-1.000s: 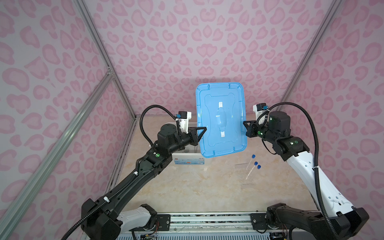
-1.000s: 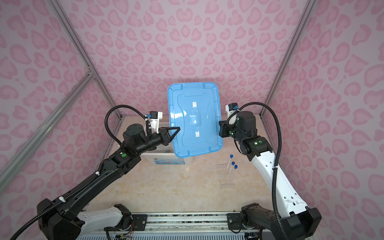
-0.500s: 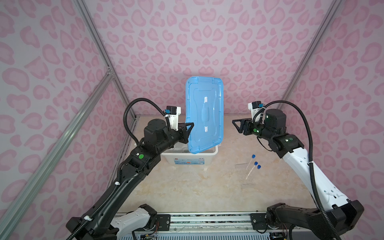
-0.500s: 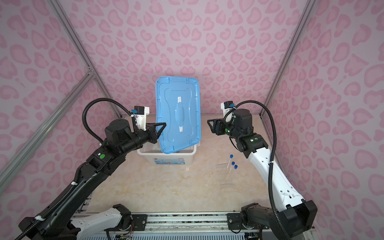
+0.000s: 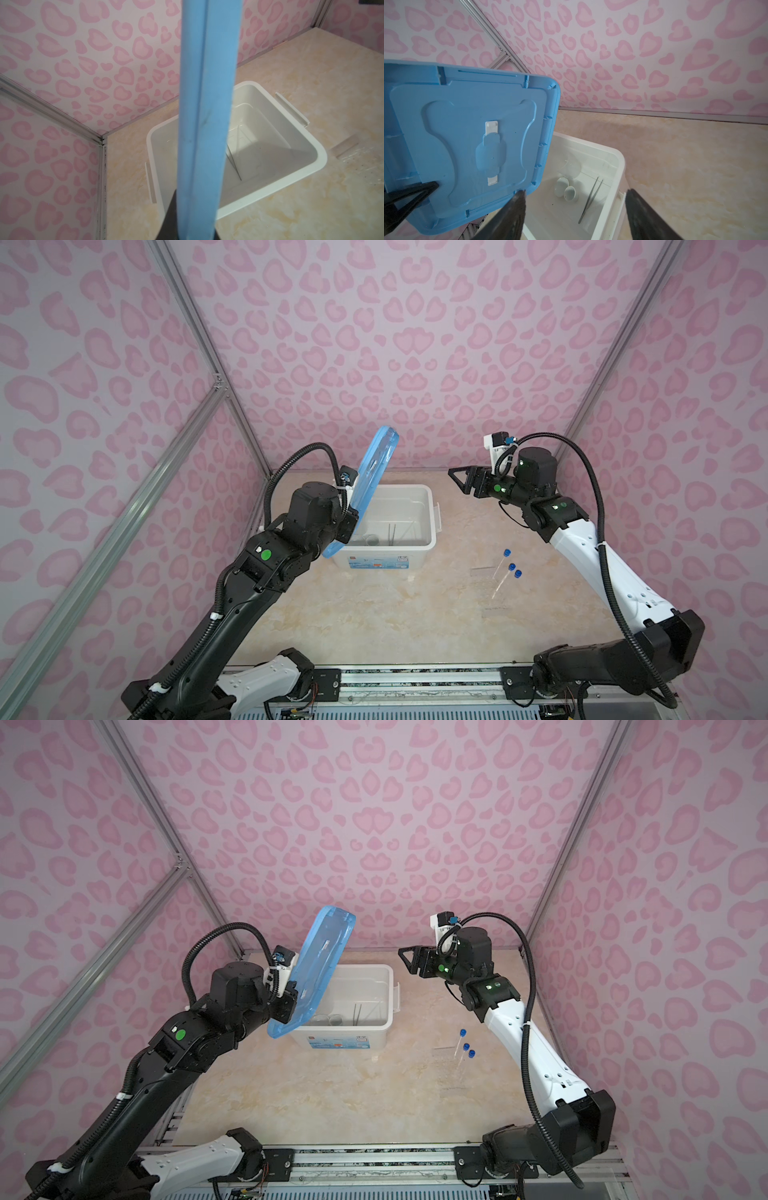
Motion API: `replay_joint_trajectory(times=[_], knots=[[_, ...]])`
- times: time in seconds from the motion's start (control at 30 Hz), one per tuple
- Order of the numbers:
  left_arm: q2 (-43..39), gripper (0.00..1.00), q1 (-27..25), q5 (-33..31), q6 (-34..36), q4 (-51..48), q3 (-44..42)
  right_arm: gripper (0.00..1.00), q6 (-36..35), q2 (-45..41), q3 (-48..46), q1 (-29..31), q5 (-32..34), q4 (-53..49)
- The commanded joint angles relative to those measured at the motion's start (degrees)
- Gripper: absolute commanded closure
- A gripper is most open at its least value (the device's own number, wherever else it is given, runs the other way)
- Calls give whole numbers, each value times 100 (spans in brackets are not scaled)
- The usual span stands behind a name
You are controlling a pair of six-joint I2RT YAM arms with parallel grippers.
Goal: Organize the chemistry lab equipment
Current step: 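Swing the lid over the bin with both grippers holding opposite edges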
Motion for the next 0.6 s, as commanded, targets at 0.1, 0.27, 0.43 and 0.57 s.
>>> replay_joint_trajectory(times=[0.1, 0.27, 0.43, 0.57], knots=[[345, 96, -609, -1318, 897, 140, -178, 22, 699, 264, 246, 2, -204, 64], [491, 94, -921, -1540, 1020, 277, -389, 18, 1011, 333, 364, -18, -102, -226], [603, 92, -1330, -1794, 1199, 537, -815, 15, 1186, 509, 481, -12, -263, -416], [770, 89, -1559, -2087, 1217, 604, -953, 14, 1266, 567, 455, -11, -337, -348]])
